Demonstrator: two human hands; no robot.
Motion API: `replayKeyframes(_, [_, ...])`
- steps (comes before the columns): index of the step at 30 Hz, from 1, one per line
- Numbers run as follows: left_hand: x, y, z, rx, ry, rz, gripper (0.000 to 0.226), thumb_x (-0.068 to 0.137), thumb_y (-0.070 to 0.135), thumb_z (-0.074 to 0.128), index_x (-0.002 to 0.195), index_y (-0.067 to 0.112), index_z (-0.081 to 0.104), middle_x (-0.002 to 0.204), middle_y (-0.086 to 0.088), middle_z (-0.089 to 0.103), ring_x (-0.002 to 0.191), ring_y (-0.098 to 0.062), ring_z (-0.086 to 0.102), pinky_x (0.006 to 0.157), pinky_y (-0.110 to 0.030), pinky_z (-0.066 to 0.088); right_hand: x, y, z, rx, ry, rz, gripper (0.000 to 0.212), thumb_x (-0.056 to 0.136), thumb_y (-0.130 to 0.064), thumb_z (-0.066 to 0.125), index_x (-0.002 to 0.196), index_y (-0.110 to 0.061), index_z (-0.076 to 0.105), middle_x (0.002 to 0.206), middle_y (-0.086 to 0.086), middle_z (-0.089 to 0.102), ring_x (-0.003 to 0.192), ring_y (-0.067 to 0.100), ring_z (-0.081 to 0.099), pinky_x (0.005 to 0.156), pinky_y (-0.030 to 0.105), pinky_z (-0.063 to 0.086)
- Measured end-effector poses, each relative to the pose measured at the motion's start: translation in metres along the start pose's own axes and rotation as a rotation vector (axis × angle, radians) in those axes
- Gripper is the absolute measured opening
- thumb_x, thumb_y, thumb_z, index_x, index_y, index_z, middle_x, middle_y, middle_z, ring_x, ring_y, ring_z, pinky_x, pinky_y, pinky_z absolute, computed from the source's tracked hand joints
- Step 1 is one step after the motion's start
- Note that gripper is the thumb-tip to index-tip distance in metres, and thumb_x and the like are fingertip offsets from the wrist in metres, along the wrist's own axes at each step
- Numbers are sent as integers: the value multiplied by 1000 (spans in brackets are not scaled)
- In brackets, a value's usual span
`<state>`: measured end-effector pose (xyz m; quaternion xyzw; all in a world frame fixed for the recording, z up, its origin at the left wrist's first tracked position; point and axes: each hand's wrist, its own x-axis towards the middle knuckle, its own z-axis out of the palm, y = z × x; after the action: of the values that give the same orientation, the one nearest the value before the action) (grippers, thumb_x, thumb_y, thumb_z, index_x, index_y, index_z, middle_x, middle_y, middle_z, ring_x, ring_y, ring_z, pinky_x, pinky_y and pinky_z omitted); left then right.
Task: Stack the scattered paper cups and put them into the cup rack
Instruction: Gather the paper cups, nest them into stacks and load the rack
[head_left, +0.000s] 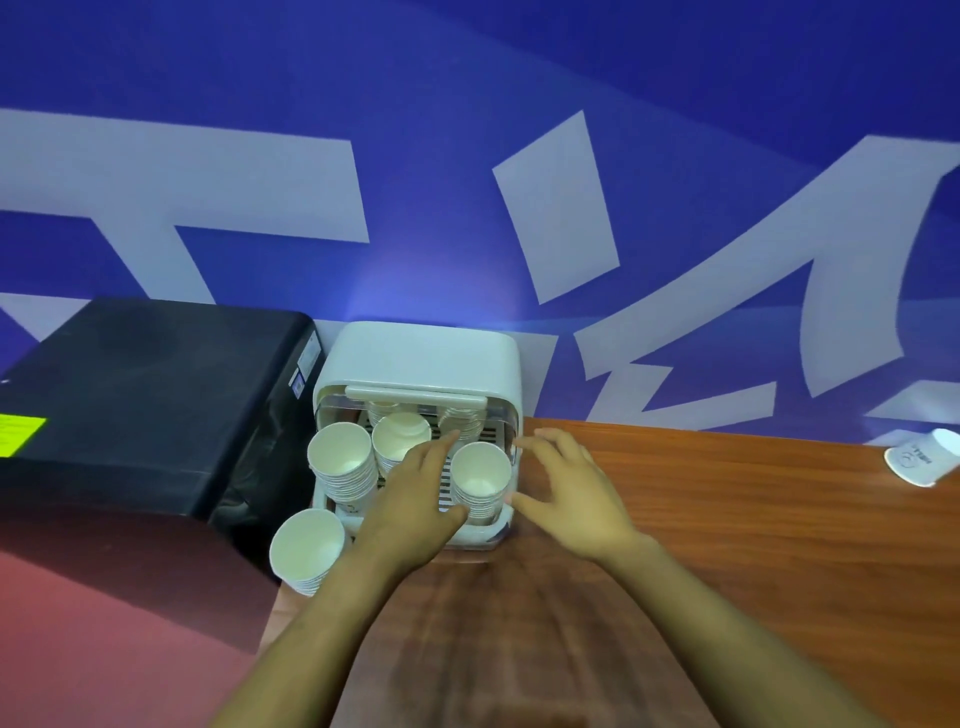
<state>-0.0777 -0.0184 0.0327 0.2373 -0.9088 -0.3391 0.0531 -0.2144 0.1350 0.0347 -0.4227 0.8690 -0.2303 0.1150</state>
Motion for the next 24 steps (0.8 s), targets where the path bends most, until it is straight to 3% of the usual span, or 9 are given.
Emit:
replayKeyframes(5, [-2,41,17,57,-24,64,66,83,29,63,142,27,34,144,5,37,132,-17,39,104,-30,37,-37,41,-26,-8,-80,115,46,86,-42,59,130,-32,48,132,-12,43,125,11,41,100,27,36])
replayKeyframes(10, [-5,97,55,85,-93,84,60,87,33,60,141,28,36,141,3,43,128,-17,43,104,-35,38,-72,93,-56,28,-141,208,37,83,-44,60,118,-33,56,122,-10,53,111,11,54,97,35,44])
replayKeyframes(17, [-11,170,123,139,-128,110,55,86,34,60,137,29,42,136,4,47,124,-19,47,101,-32,41,-119,172,-99,97,-170,260,33,82,-39,63,113,-29,60,112,-8,59,104,7,56,95,31,45])
replayKeyframes(24, [-23,198,161,151,-217,75,53,87,35,60,136,31,41,136,4,47,127,-19,45,102,-35,41,-147,214,-112,96,-197,291,32,82,-35,65,112,-24,62,101,-7,61,85,9,53,87,28,48])
